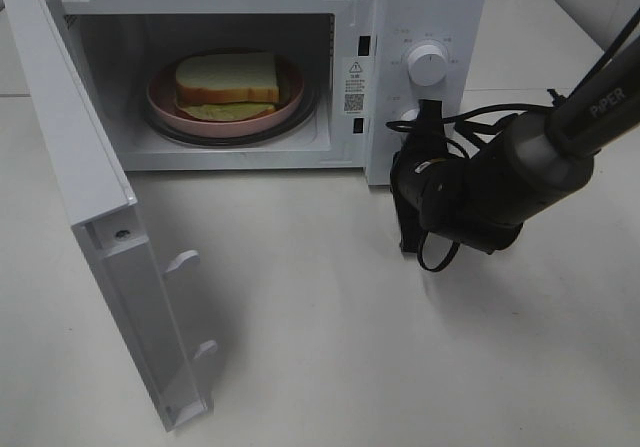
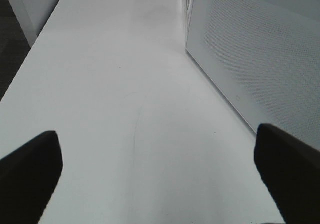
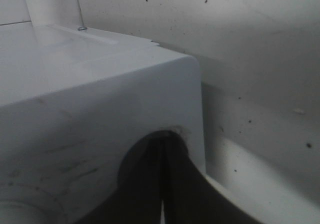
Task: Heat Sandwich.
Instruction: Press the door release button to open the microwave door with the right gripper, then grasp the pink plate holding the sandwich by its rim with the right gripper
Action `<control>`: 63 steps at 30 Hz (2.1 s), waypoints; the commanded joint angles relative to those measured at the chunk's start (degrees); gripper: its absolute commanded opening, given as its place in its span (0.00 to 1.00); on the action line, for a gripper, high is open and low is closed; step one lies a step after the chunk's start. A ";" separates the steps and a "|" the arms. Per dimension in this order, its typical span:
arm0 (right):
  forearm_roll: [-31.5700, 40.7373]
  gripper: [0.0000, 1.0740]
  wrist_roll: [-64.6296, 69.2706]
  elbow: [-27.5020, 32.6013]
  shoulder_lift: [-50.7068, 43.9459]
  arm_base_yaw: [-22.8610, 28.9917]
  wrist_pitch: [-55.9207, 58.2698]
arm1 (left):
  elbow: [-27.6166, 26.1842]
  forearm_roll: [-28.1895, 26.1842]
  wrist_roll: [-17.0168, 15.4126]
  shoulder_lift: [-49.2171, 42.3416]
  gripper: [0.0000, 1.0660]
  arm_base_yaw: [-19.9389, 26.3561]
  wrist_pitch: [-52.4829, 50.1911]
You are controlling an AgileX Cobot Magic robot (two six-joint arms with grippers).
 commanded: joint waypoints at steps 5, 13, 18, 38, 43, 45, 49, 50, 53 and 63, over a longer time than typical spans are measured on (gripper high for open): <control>-5.67 0.00 -1.38 1.26 -2.69 -0.92 -1.95 | 0.23 -0.40 0.00 -0.40 0.94 0.17 -0.46; -5.90 0.00 -1.38 6.59 -6.88 0.63 0.52 | 0.23 -0.40 0.00 -0.40 0.94 0.17 -0.46; -6.07 0.01 -1.55 8.77 -9.11 2.12 3.84 | 0.23 -0.40 0.00 -0.40 0.94 0.17 -0.46; -15.76 0.02 -23.78 15.01 -26.93 2.92 26.36 | 0.23 -0.40 0.00 -0.40 0.94 0.17 -0.46; -26.07 0.03 -26.59 13.35 -29.45 1.72 36.04 | 0.23 -0.40 0.00 -0.40 0.94 0.17 -0.46; -30.48 0.03 -28.53 11.63 -30.19 1.55 41.42 | 0.23 -0.40 0.00 -0.40 0.94 0.17 -0.46; -34.72 0.04 -35.24 7.85 -31.28 1.55 50.42 | 0.23 -0.40 0.00 -0.40 0.94 0.17 -0.46; -34.89 0.04 -37.18 7.05 -31.34 1.55 52.54 | 0.23 -0.40 0.00 -0.40 0.94 0.17 -0.46; -35.01 0.05 -43.49 4.98 -31.40 1.55 57.24 | 0.23 -0.40 0.00 -0.40 0.94 0.17 -0.46; -33.69 0.05 -72.71 0.52 -31.40 1.78 70.87 | 0.23 -0.40 0.00 -0.40 0.94 0.17 -0.46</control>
